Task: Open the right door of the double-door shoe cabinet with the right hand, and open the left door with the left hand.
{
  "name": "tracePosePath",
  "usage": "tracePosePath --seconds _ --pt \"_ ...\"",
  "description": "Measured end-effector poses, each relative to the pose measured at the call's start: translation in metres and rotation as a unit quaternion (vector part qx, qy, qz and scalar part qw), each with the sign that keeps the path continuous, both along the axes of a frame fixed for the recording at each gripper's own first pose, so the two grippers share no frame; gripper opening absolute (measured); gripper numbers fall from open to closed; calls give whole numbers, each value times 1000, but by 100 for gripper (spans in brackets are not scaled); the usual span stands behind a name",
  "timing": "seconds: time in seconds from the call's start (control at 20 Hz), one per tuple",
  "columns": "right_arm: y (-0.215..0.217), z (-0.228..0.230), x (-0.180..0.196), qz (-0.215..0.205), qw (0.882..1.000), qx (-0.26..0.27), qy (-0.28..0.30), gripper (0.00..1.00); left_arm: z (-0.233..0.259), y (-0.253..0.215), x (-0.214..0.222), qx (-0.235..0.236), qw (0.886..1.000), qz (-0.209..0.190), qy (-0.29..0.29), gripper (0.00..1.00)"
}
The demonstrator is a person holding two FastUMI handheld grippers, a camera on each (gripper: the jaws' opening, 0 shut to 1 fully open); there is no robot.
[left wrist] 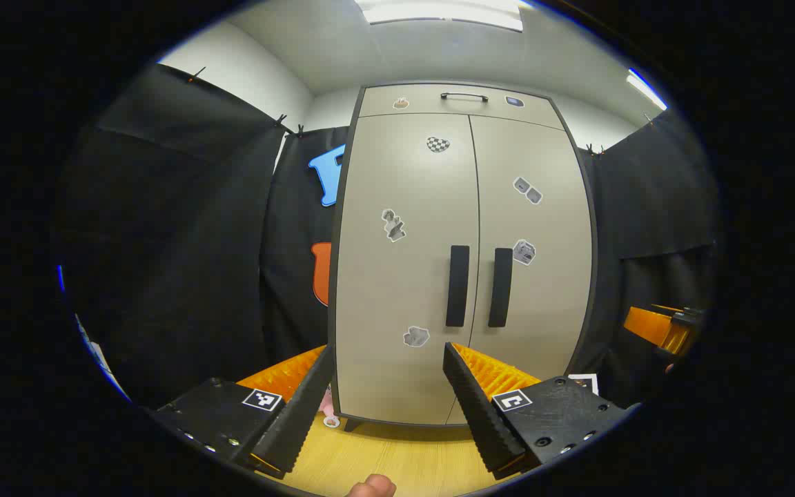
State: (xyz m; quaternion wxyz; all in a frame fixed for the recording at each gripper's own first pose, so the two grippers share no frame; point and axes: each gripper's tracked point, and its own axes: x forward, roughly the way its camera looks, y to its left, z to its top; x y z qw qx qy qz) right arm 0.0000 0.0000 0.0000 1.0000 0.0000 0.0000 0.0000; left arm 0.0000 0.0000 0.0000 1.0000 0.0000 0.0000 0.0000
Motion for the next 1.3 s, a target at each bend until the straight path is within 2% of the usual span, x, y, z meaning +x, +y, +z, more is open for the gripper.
tracePosePath --seconds 0.05,0.25,0.5,0.6,0.95,1.0,1.3 --pt "1 0 -3 -4 1000 -6 -2 98 0 -2 4 -5 1000 -10 2 95" --pt "10 0 -16 -24 999 -34 -19 100 -6 -3 15 -6 999 -39 3 95" --pt "34 -2 -22 -9 999 -36 -15 100 -8 -12 15 -7 998 -64 10 95" --pt "40 -3 -23 -3 999 -31 -15 100 -8 -9 15 -8 998 -65 9 95" --pt "40 -13 -19 -18 1000 -22 1 100 -12 -4 14 0 998 -69 16 95" --pt "38 -14 -18 -23 1000 -20 4 98 -14 -5 14 1 997 -72 16 95" --pt "34 -4 -14 -56 998 -18 -4 100 -16 -4 19 3 996 -82 20 95"
